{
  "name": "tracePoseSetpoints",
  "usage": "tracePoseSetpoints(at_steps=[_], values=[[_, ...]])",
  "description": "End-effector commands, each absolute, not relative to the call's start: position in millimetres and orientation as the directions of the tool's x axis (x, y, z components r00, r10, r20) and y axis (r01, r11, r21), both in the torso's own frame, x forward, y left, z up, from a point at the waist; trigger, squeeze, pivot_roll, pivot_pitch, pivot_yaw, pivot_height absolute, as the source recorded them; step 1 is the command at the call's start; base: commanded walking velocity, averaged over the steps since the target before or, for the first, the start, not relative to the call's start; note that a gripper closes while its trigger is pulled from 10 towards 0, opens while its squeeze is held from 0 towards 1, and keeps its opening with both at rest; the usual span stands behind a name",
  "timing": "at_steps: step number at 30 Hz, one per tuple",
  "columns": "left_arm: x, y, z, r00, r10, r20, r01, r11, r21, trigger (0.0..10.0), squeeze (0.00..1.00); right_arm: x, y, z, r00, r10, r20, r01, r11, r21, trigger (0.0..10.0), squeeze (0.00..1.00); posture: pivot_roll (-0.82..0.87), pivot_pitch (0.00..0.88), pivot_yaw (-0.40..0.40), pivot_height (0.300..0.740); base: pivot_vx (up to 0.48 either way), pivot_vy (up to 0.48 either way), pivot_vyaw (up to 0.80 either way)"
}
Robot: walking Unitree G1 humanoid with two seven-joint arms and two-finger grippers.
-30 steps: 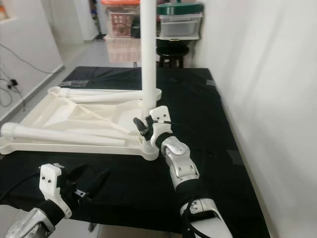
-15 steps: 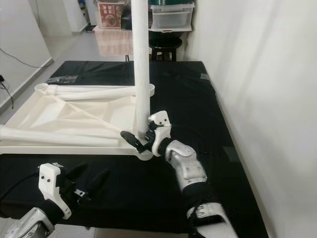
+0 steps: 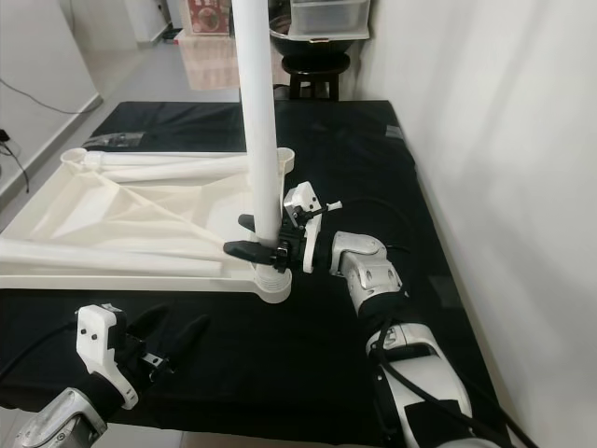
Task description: Building children table
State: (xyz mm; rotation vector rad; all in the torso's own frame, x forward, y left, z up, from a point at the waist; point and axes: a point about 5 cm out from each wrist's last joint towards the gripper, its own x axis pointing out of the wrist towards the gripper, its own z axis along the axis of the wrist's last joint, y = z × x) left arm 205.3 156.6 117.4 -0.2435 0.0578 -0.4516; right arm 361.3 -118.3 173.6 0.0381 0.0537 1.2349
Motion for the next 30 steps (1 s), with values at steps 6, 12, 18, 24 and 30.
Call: tracePoseSetpoints(at_steps=[6, 12, 18, 24, 30], values=[[204.1, 157.7, 113.2, 0.903, -0.43, -0.027, 0.41, 0.877, -0.25, 10.0, 0.0, 356.9, -123.1, 164.1, 0.288, 0.954, -0.078, -0.956, 0.291, 0.028, 0.0, 0.0, 0.02, 0.043, 0.011, 0.74, 0.0, 0.0, 0.0], [202.3, 159.2, 112.8, 0.902, -0.432, -0.028, 0.411, 0.876, -0.254, 10.0, 0.0, 366.2, -128.2, 139.0, 0.831, 0.527, -0.18, -0.55, 0.826, -0.119, 0.0, 0.0, 0.01, 0.046, -0.005, 0.74, 0.0, 0.0, 0.0], [203.5, 161.5, 113.1, 0.901, -0.432, -0.028, 0.411, 0.875, -0.255, 10.0, 0.0, 315.9, -93.7, 112.2, 0.805, 0.553, -0.214, -0.566, 0.824, 0.001, 0.0, 0.0, -0.02, 0.043, 0.017, 0.74, 0.0, 0.0, 0.0], [204.8, 161.1, 114.7, 0.904, -0.427, -0.022, 0.408, 0.878, -0.251, 10.0, 0.0, 325.9, -93.5, 113.0, 0.788, 0.567, -0.24, -0.587, 0.809, -0.015, 10.0, 0.0, 0.01, 0.053, 0.001, 0.74, 0.0, 0.0, 0.0], [206.3, 161.5, 115.8, 0.911, -0.413, -0.014, 0.396, 0.883, -0.252, 10.0, 0.0, 326.7, -83.2, 129.9, 0.708, 0.681, -0.187, -0.689, 0.724, 0.034, 10.0, 1.0, 0.01, 0.049, 0.002, 0.74, 0.0, 0.0, 0.0]])
